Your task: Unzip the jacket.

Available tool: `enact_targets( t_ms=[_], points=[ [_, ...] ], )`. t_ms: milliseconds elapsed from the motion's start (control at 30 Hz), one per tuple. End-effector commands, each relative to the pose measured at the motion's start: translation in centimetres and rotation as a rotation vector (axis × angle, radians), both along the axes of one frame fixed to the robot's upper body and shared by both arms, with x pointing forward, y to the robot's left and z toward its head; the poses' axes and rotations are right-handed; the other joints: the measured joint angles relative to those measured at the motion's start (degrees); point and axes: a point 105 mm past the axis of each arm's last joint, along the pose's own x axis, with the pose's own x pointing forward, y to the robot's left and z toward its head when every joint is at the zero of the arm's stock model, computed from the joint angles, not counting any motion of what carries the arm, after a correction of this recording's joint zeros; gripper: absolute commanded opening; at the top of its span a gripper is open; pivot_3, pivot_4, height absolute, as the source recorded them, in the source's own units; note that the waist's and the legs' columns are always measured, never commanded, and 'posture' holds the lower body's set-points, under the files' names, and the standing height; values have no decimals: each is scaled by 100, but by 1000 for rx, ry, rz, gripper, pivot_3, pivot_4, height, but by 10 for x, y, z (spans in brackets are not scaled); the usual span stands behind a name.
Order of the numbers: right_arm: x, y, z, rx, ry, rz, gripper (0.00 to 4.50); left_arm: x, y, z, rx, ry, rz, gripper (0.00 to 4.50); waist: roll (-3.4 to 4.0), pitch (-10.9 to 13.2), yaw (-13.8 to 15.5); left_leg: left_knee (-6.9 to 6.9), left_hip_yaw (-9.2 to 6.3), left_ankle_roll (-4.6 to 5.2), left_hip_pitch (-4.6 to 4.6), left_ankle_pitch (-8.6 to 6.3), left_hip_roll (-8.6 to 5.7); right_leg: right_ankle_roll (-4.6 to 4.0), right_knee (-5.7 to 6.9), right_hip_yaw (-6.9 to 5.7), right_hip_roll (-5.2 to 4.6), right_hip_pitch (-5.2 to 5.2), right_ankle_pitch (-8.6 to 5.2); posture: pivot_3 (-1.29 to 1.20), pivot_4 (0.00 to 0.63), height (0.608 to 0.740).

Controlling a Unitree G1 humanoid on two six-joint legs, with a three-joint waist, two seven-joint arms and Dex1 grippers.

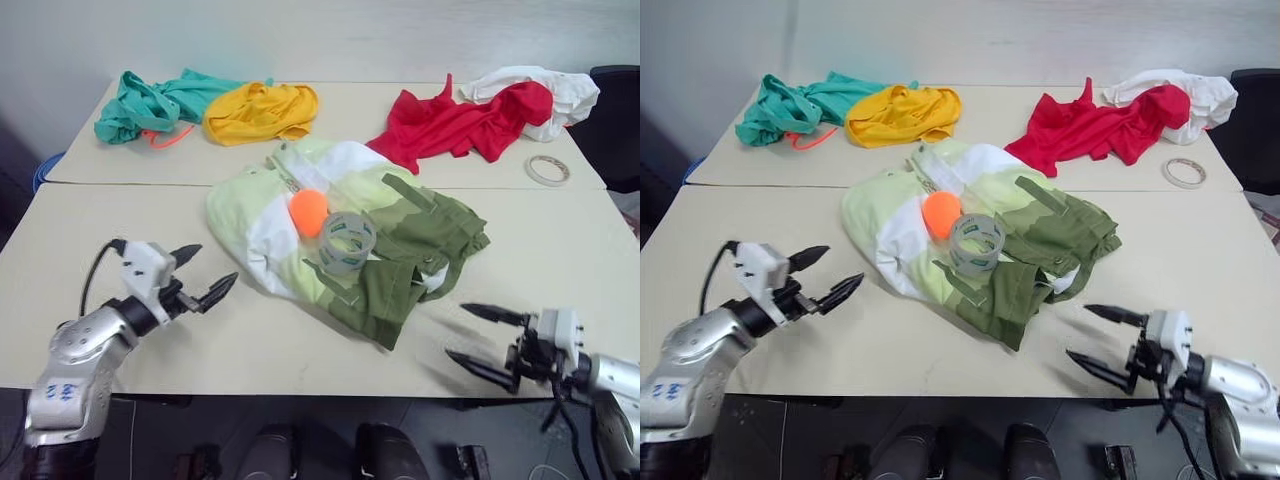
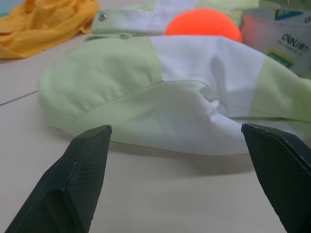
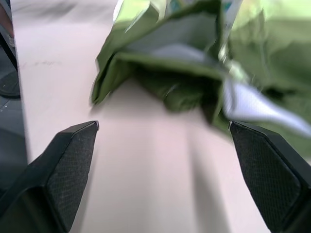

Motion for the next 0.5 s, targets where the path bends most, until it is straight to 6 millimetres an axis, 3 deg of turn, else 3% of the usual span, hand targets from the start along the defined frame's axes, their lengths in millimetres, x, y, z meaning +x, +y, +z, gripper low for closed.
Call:
enact_targets(
  t_ms=[33, 167, 400, 500],
  points=[
    [3, -2, 19, 23, -90, -55, 4473, -1, -5, 9, 43, -82, -28, 4500, -7, 4, -25, 0, 0, 1, 1, 1, 0, 1, -4, 1, 0, 0, 1, 0, 150, 740],
    [2, -3, 23, 39, -102, -104, 4473, 1, 1, 16, -23, -103, -17, 4500, -5, 5, 31, 2, -11, -11, 7, 6, 3, 1, 0, 14, -7, -3, 1, 0, 150, 740],
    [-1, 1, 25, 77, -89, -149, 4473, -8, 3, 6, -68, -16, -89, 4500, -5, 4, 59, 2, -17, -11, 1, 2, 2, 0, -8, 43, -7, -4, 0, 0, 150, 740],
    [2, 3, 28, 96, -81, -155, 4473, -11, 0, 15, -161, -31, -104, 4500, -5, 4, 55, 2, -15, -10, 2, 3, 1, 0, -7, 44, -8, -4, 0, 0, 150, 740]
  ],
)
